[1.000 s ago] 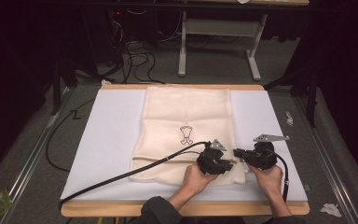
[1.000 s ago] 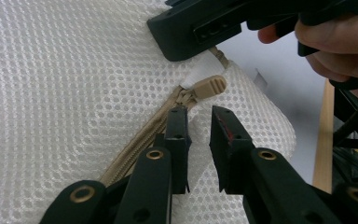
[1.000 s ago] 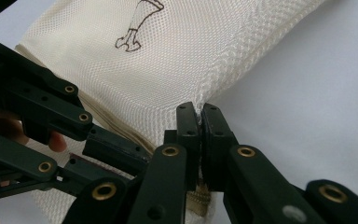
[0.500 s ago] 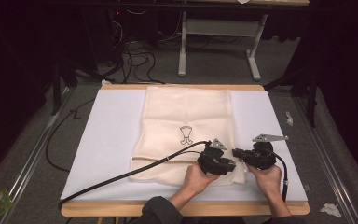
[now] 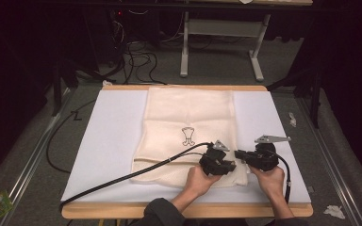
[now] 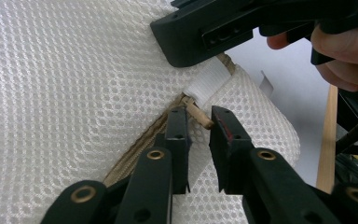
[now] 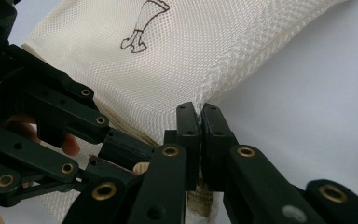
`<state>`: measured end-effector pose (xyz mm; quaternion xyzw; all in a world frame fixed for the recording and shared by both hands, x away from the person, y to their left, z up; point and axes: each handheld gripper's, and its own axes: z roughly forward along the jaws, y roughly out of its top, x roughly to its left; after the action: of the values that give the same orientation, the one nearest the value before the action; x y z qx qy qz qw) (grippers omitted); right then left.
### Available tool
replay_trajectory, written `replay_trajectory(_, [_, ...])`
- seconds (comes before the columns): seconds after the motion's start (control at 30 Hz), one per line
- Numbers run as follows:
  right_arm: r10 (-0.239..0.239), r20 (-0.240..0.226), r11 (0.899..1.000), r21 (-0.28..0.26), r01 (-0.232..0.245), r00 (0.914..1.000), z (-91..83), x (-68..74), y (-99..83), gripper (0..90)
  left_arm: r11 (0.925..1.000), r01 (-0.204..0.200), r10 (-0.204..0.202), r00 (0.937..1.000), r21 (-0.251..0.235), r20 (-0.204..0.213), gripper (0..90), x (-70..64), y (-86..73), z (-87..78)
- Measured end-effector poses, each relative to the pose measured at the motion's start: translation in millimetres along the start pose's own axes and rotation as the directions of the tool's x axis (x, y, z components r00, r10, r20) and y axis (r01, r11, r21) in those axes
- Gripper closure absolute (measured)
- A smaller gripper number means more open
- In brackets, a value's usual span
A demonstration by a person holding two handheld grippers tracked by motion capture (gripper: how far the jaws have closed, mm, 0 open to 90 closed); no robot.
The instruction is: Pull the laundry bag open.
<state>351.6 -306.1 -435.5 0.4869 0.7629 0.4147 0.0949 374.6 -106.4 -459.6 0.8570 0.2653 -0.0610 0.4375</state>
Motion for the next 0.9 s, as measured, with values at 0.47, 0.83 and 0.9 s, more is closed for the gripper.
replay_trajectory(0.47, [-0.003,0.001,1.000,0.000,0.003,1.0000,-0.3,-0.5,-0.1,88.7,0.9999,0.012,-0.012,0.9999,0.001,-0.007,81.0,1.1,1.6,-1.2])
replay_trajectory(0.83, [-0.009,0.007,1.000,0.004,0.009,0.9999,-0.5,-1.1,-0.8,88.7,0.9996,0.026,-0.026,0.9997,0.015,-0.006,85.9,3.3,1.2,-1.0])
replay_trajectory(0.9, [-0.007,0.006,1.000,0.004,0.007,1.0000,-0.7,-2.2,-1.6,88.7,0.9999,0.003,-0.003,0.9999,0.014,-0.016,86.4,2.2,0.8,-2.2])
